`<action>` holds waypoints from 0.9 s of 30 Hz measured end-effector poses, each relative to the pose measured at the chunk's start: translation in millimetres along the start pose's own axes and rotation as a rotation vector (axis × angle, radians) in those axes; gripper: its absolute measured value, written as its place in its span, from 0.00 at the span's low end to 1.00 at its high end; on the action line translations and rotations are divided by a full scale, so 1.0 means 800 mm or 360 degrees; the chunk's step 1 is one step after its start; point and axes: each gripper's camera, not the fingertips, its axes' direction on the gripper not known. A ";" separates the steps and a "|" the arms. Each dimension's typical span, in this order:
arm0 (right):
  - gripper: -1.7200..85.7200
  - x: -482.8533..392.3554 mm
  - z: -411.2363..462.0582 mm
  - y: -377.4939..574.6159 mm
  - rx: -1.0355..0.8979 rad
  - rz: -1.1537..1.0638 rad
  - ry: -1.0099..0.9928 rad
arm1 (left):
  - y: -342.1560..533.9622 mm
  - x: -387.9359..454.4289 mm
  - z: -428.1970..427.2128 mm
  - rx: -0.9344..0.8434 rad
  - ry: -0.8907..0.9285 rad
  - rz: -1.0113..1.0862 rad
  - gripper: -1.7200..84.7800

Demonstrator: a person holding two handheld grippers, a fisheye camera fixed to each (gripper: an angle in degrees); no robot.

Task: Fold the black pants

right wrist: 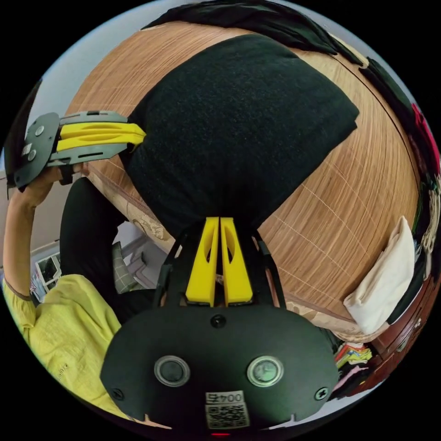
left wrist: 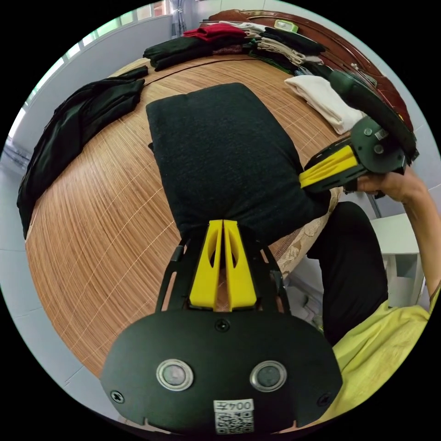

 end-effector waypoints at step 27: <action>0.11 0.135 0.005 0.252 0.0925 0.0424 -0.1008 | 0.089 -0.037 0.004 0.0002 0.0142 0.0212 0.12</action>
